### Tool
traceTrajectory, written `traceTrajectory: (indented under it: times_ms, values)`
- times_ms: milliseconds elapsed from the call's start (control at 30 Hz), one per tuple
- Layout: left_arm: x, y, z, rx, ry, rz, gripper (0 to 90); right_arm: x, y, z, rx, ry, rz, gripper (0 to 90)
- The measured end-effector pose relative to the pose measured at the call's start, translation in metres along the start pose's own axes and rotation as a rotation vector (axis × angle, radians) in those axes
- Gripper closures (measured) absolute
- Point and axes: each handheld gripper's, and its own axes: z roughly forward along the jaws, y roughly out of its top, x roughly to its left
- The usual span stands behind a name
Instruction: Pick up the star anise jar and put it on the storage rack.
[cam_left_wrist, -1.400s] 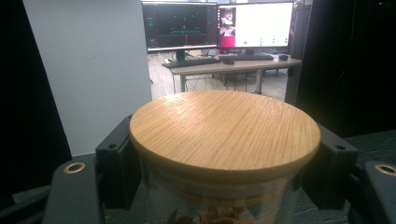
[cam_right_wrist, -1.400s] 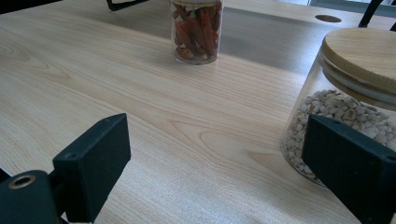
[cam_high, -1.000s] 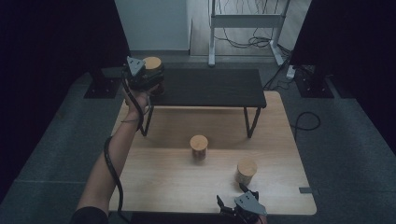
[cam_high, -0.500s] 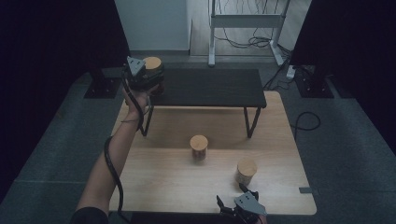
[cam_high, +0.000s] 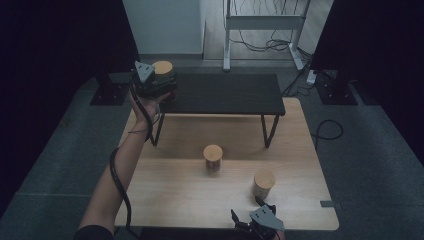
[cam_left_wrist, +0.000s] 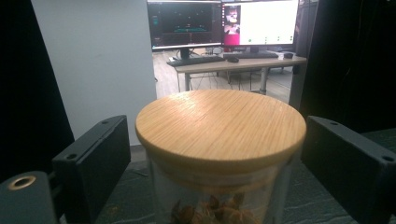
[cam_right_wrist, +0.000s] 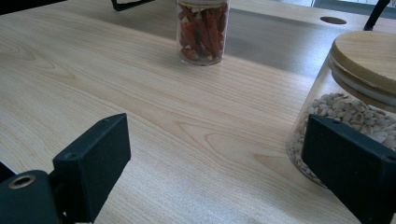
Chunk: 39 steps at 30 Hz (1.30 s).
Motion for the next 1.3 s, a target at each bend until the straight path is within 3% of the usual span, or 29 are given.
traceTrajectory:
  times_ms: [300, 567, 867, 1067, 1300]
  values:
    - [0.002, -0.002, -0.017, -0.012, 0.006, -0.049, 6.8, 0.004, 0.000, 0.000, -0.008, -0.005, -0.009, 7.6]
    - [0.002, -0.004, -0.038, -0.029, 0.009, -0.055, 6.8, 0.007, 0.000, -0.002, -0.018, -0.013, -0.023, 7.6]
    - [-0.005, -0.007, -0.056, -0.039, -0.020, -0.055, 6.3, 0.008, -0.001, -0.005, -0.030, -0.025, -0.026, 7.6]
    - [-0.009, -0.016, -0.069, -0.037, -0.050, -0.085, 6.0, 0.008, -0.002, -0.007, -0.037, -0.028, -0.030, 7.6]
    - [-0.008, -0.033, -0.084, -0.030, -0.049, -0.120, 5.9, 0.008, -0.003, -0.009, -0.041, -0.024, -0.034, 7.6]
